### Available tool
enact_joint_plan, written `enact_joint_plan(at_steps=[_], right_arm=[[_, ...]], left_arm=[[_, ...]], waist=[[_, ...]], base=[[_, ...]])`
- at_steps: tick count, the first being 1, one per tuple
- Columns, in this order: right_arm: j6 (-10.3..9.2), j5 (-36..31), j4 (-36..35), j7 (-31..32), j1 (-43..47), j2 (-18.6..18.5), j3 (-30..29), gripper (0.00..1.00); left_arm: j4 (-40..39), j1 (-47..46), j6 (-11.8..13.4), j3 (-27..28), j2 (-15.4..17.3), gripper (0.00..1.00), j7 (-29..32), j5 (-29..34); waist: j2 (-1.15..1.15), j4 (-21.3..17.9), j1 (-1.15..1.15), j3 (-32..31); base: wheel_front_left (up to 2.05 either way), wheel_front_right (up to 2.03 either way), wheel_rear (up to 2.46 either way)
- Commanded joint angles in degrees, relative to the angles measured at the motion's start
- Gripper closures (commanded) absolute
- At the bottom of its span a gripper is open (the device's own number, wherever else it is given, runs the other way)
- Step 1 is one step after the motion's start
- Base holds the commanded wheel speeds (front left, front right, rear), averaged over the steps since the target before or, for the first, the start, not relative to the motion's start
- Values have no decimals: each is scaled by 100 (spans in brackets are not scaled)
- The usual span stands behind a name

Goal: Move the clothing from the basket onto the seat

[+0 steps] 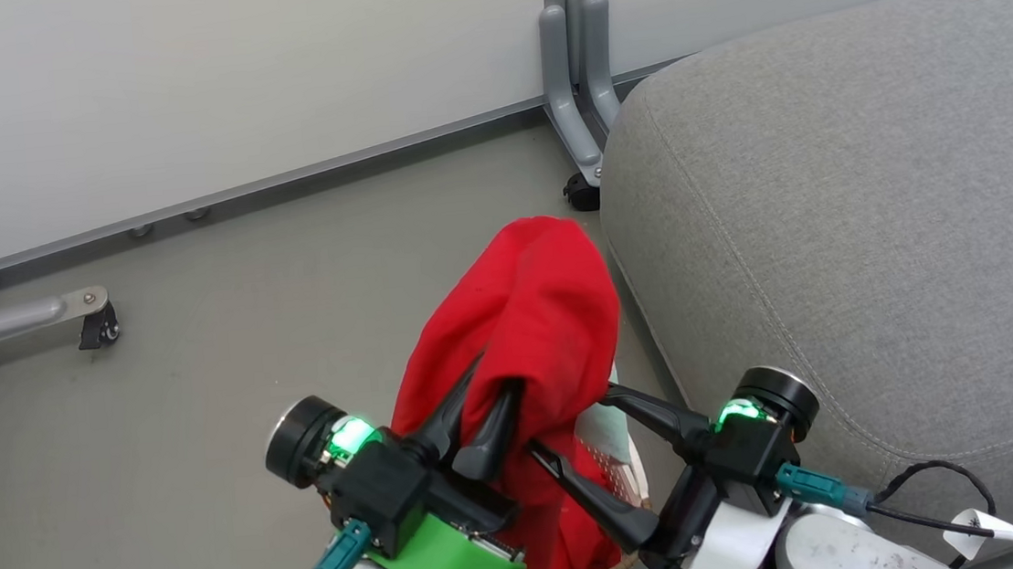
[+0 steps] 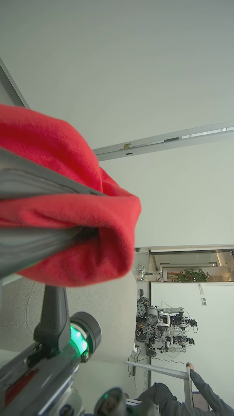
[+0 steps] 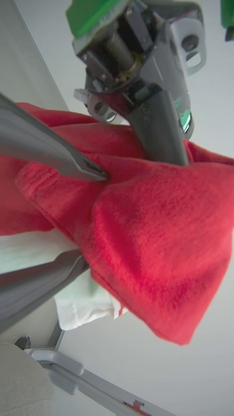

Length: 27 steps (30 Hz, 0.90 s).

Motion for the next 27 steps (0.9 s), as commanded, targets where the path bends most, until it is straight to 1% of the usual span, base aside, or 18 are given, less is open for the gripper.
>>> enact_joint_plan(at_steps=[1, 5, 9, 14, 26, 27], right_arm=[[0, -19, 60, -18, -13, 29, -19, 0], [-1, -69, 220, -18, -119, 104, -12, 0], [0, -143, 403, -17, -209, 129, 171, 0], [0, -216, 598, -18, -348, 199, 338, 0], [-1, -205, 844, -18, -431, 435, 255, 0], [-1, -140, 881, -18, -404, 454, 251, 4]], left_arm=[[-29, -42, -15, -42, -25, 100, -3, -21], [-10, -68, -15, -295, -10, 100, -3, -83], [26, -102, -15, -487, 8, 100, -3, -137], [30, -133, -15, -540, 12, 100, -3, -208], [41, -144, -15, -608, -26, 100, -3, -289], [48, -149, -15, -610, -26, 100, -3, -295]], waist=[[0, -3, 0, -1], [0, -3, 0, -4], [0, 14, 0, -11], [0, 41, 0, -4], [0, 112, 0, -7], [0, 118, 0, -9]], base=[[0, 0, 0], [0, 0, 0], [0, 0, 0], [0, 0, 0], [0, 0, 0], [0, 0, 0]])
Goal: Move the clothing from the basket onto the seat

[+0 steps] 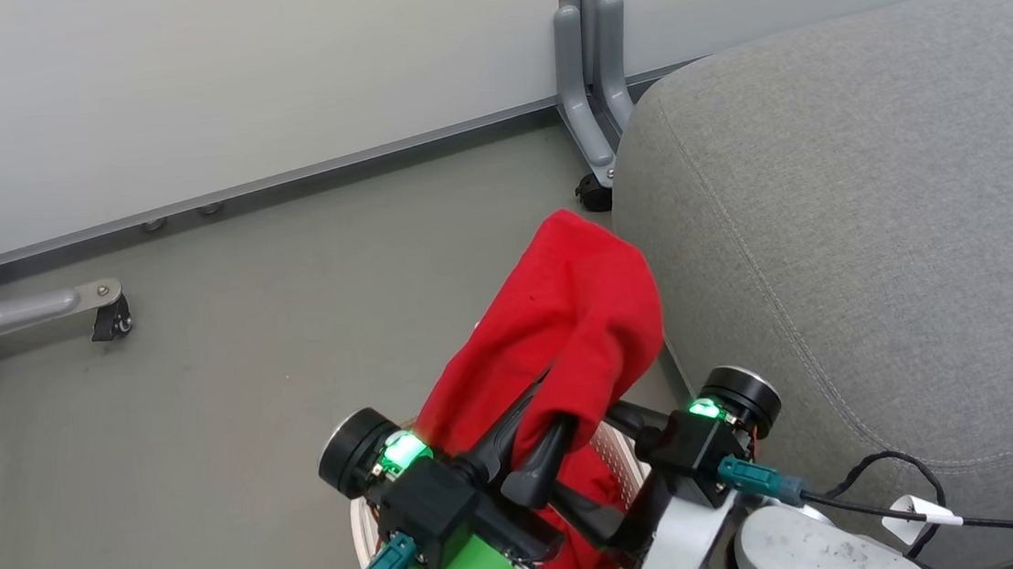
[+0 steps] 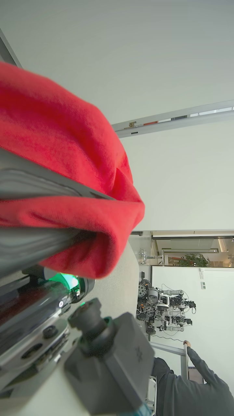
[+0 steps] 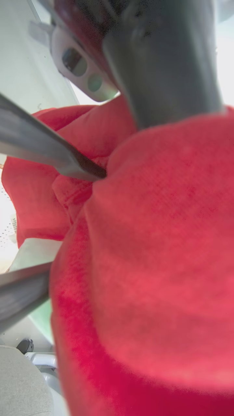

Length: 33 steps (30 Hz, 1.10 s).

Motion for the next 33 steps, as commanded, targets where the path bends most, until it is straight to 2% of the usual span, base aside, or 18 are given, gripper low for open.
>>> enact_joint_plan(at_steps=[1, 2, 9, 20, 32, 33], right_arm=[[-2, 66, 34, -18, -21, 32, 3, 90], [-2, 88, 24, -18, -29, 40, -15, 100], [-2, 3, -17, -18, 85, 126, -331, 100], [-2, -146, -247, -18, 467, 356, -1163, 100], [-1, 168, -779, -20, 797, 756, -1783, 100], [-1, 210, -843, -20, 822, 793, -1824, 100]], left_arm=[[13, -96, -15, -10, -10, 100, -3, -20], [17, -100, -15, -4, -11, 100, -3, -22], [39, -92, -15, 91, -8, 100, -3, -19], [123, 16, -15, 243, 8, 100, -2, 15], [220, 86, -15, 121, 3, 100, 2, -7], [217, 83, -15, 114, 5, 75, 2, -12]], waist=[[0, 10, 0, -3], [0, 17, 0, -2], [0, 22, 0, 26], [0, -7, 0, 17], [0, -31, 0, -40], [0, -29, 0, -43]], base=[[0, 0, 0], [0, 0, 0], [0, 0, 0], [0, 0, 0], [0, 0, 0], [0, 0, 0]])
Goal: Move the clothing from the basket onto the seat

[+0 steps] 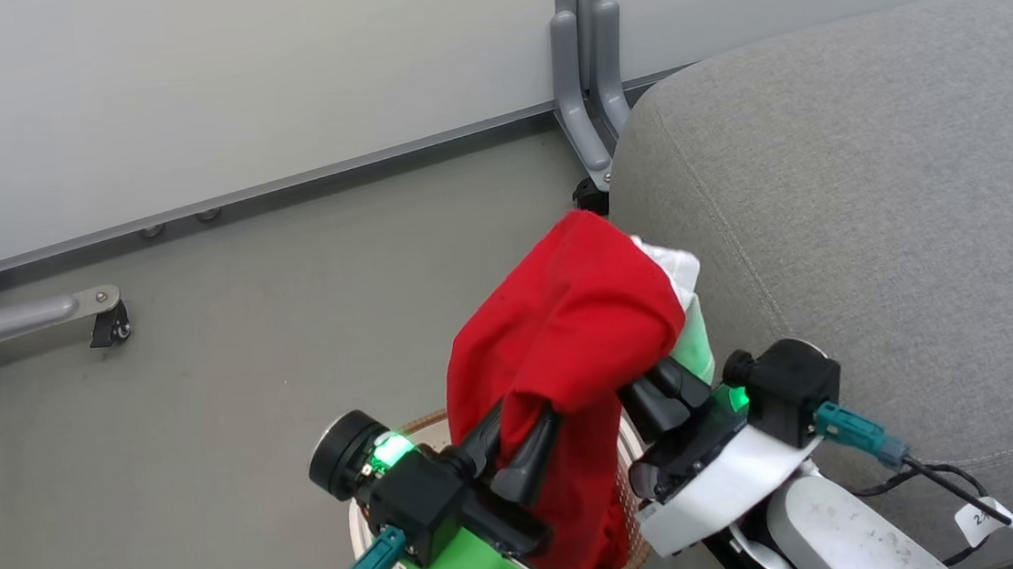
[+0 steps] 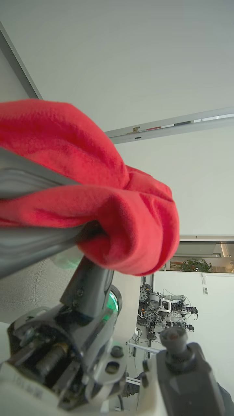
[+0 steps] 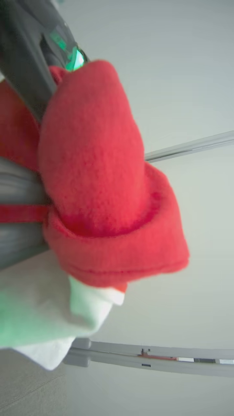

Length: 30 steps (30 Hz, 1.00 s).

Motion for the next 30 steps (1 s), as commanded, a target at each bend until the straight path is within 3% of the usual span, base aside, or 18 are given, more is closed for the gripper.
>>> enact_joint_plan(at_steps=[1, 2, 3, 24, 30], right_arm=[[0, 74, -127, -22, 49, 65, -60, 100], [0, 111, -176, -22, 68, 92, -106, 100], [0, 130, -219, -21, 82, 113, -139, 100], [0, 465, -767, -20, 171, 348, -980, 100], [0, 422, -814, -20, 237, 331, -1232, 100]], left_arm=[[31, 70, -15, -7, 23, 41, 9, 15], [22, 74, -15, -2, 18, 4, 9, 23], [17, 76, -15, -2, 16, 0, 8, 30], [-5, 189, -15, 211, 156, 0, 7, 60], [103, 532, -15, 546, 247, 0, 7, 92]], waist=[[0, 4, 0, -4], [0, 7, 0, -7], [0, 9, 0, -9], [0, 102, 0, -7], [0, 150, 0, -48]], base=[[0, 0, 0], [0, 0, 0], [0, 0, 0], [0, 0, 0], [0, 0, 0]])
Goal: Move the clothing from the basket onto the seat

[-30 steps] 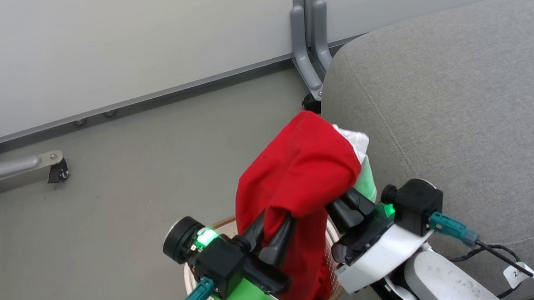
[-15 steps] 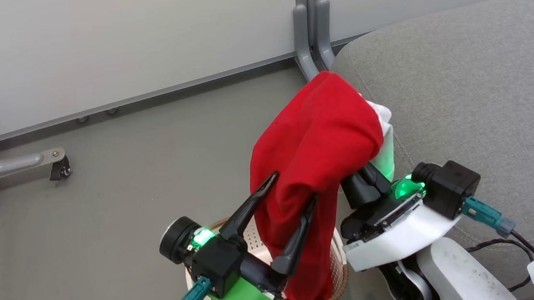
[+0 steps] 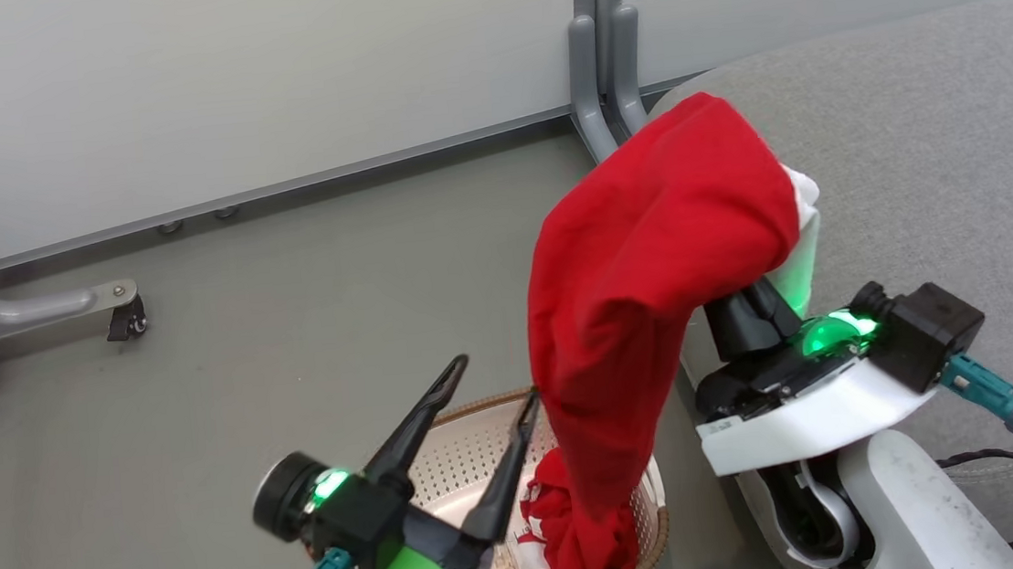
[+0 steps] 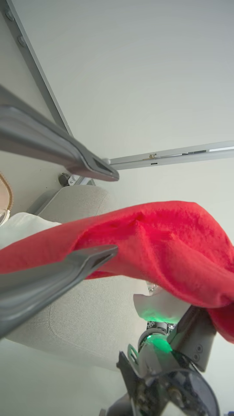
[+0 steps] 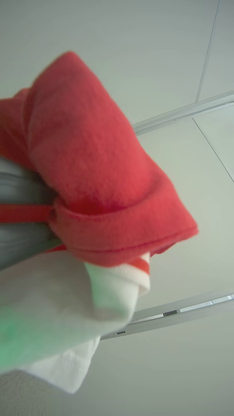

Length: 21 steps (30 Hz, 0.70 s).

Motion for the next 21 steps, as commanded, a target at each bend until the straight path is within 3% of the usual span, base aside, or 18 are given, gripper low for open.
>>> enact_joint_plan(at_steps=[1, 10, 15, 21], right_arm=[[0, -27, -48, -18, 80, -13, -81, 100], [0, -63, -181, -18, 286, -20, -531, 100], [0, -89, -253, -18, 460, -10, -749, 100], [0, -100, -262, -18, 593, -7, -882, 100]], left_arm=[[64, 196, -14, 142, 77, 0, 5, 111], [320, 886, -14, 1308, -7, 0, 4, 197], [463, 1204, -14, 2080, -211, 0, 5, 239], [702, 1492, -14, 2561, -371, 0, 5, 412]], waist=[[0, 27, 0, -16], [0, 236, 0, -83], [0, 394, 0, -142], [0, 486, 0, -183]], base=[[0, 0, 0], [0, 0, 0], [0, 0, 0], [0, 0, 0]])
